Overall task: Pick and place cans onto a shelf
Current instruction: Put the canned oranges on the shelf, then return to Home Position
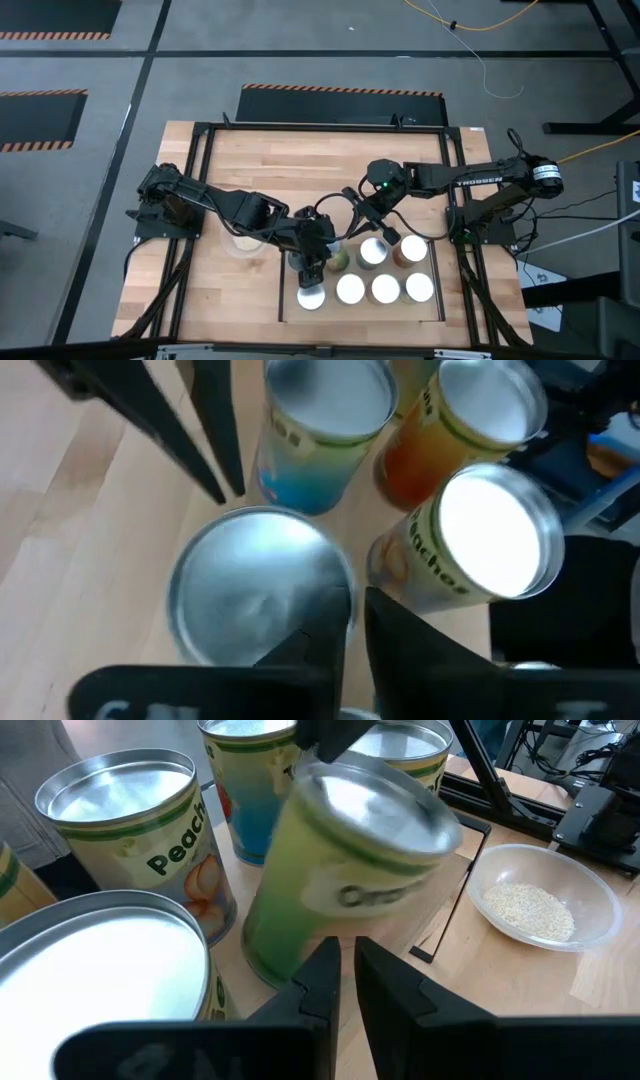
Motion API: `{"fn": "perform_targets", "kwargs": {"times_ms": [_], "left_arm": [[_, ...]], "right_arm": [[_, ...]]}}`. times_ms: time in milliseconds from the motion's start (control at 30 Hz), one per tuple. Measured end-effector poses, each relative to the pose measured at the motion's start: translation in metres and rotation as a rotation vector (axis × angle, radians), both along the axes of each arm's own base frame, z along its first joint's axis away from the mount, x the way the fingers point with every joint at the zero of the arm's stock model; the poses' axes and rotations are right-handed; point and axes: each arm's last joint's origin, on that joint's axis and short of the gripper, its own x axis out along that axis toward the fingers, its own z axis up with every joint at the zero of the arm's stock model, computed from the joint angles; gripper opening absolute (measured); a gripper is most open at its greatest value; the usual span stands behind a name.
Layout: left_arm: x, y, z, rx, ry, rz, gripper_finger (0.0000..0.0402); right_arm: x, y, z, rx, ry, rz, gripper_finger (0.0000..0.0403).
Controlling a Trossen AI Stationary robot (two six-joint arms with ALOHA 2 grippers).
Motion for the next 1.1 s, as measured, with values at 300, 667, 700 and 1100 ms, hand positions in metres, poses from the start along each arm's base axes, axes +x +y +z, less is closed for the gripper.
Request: {"fn": "perform_targets", "kwargs": {"times_ms": [300, 667, 700, 1100], "left_arm": [[0.001, -0.0004, 0.0011, -0.004, -0.015, -0.002, 0.0052], [0.0011, -0.0002, 0.0011, 0.004, -0.016, -0.009, 0.0053], [0.0011, -0.0002, 0.0011, 0.004, -0.017, -0.009, 0.0053], [0.0012, 0.0004, 0.0012, 0.024, -0.022, 0.004, 0.0053]], "right_arm": [[0.0, 0.0, 0.0, 0.0, 0.0, 0.0, 0.004], [0.0, 0.0, 0.0, 0.0, 0.0, 0.0, 0.004], [0.0, 0.0, 0.0, 0.0, 0.0, 0.0, 0.004], [-0.0001, 0.0, 0.0002, 0.0, 0.0, 0.0, 0.004]]}}
